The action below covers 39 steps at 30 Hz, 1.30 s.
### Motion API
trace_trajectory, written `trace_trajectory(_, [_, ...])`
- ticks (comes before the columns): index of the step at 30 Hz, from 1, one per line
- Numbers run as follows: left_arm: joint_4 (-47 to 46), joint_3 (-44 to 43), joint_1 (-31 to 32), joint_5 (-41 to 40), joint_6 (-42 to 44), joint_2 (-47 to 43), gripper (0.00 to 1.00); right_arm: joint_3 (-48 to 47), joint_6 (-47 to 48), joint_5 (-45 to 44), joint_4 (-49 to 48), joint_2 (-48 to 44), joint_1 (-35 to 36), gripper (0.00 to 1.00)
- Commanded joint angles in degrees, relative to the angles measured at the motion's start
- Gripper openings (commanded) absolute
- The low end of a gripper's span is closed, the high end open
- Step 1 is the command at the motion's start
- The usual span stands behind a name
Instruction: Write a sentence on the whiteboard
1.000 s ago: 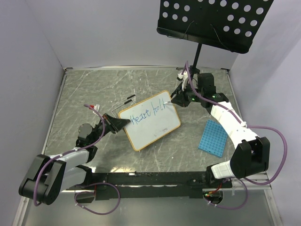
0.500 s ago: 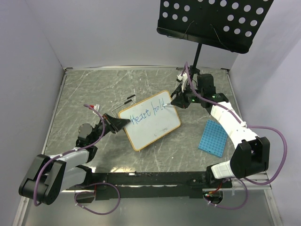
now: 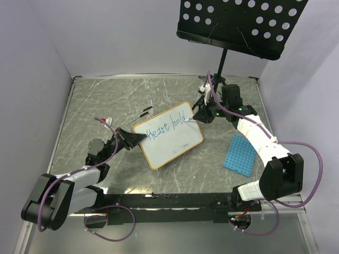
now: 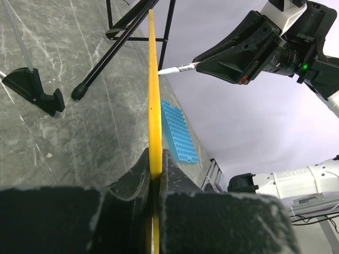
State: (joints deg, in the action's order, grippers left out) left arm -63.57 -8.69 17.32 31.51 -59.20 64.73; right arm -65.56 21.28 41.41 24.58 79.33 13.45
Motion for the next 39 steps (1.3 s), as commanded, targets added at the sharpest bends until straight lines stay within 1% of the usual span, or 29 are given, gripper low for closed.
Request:
trace_trajectory(1, [-8.59, -1.33, -0.01, 0.13, -1.53, -2.50, 0.01, -1.41, 0.08, -1.07, -0.58, -0.67, -0.09, 0.00])
trace_trajectory(19, [-9.29, -1.15, -0.01, 0.40, -1.71, -2.06, 0.01, -4.31, -1.50, -1.95, -2.08, 0.39, -0.09, 0.00])
trace_trajectory(29, [-9.20, -1.51, -0.10, 0.05, -1.62, -1.98, 0.01, -1.07, 0.52, -1.24, -0.06, -0.67, -0.09, 0.00])
trace_trajectory(39, [-9.20, -1.59, -0.10, 0.13, -1.71, -1.89, 0.01, 0.87, 0.87, -2.56, 0.12, -1.55, -0.45, 0.00])
